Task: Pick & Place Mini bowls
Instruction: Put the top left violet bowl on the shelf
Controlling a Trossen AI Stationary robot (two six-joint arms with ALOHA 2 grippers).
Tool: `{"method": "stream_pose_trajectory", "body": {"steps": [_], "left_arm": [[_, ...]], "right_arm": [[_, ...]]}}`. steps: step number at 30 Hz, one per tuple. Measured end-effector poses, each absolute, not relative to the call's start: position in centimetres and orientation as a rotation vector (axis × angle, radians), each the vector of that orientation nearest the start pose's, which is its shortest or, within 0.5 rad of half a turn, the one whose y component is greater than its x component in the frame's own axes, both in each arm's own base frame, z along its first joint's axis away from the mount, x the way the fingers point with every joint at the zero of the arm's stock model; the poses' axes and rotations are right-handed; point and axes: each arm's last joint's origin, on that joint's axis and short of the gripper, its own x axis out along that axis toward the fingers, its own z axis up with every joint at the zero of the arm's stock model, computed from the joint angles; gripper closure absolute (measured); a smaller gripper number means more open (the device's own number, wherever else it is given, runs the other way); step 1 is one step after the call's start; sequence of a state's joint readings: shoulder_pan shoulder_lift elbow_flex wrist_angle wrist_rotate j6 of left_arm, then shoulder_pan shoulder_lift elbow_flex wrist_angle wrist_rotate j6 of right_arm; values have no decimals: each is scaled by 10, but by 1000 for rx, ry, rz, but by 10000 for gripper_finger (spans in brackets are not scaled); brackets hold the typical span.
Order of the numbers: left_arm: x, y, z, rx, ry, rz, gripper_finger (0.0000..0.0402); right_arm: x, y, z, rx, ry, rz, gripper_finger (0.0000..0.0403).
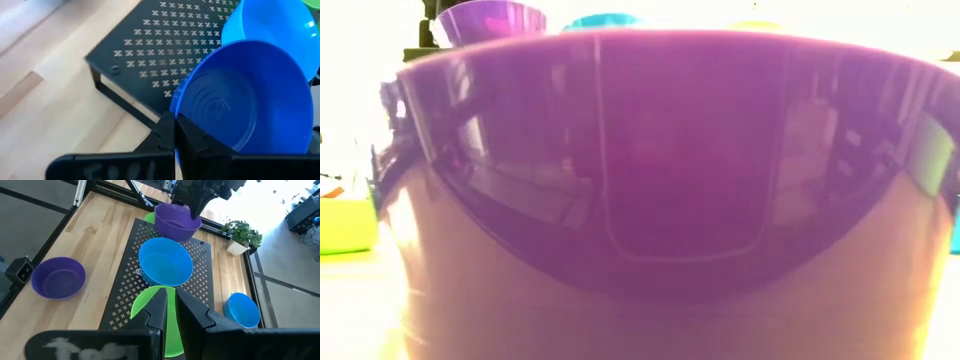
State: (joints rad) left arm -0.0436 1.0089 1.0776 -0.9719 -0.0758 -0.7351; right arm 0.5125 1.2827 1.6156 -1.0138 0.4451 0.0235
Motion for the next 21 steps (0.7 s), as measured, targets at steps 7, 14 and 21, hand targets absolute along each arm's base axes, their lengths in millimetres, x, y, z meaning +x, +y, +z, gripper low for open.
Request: {"method": "stream_pose_trajectory", "body": {"steps": [7,14,21], "left_arm": [[197,-8,330,-639,916,341,401],[208,-9,327,-650,977,320,402],[214,-12,321,-661,1035,272,401]], "right_arm": [[206,102,434,-290,605,57,369],[206,102,434,-291,605,57,369],[207,102,434,-290,605,57,369]]}}
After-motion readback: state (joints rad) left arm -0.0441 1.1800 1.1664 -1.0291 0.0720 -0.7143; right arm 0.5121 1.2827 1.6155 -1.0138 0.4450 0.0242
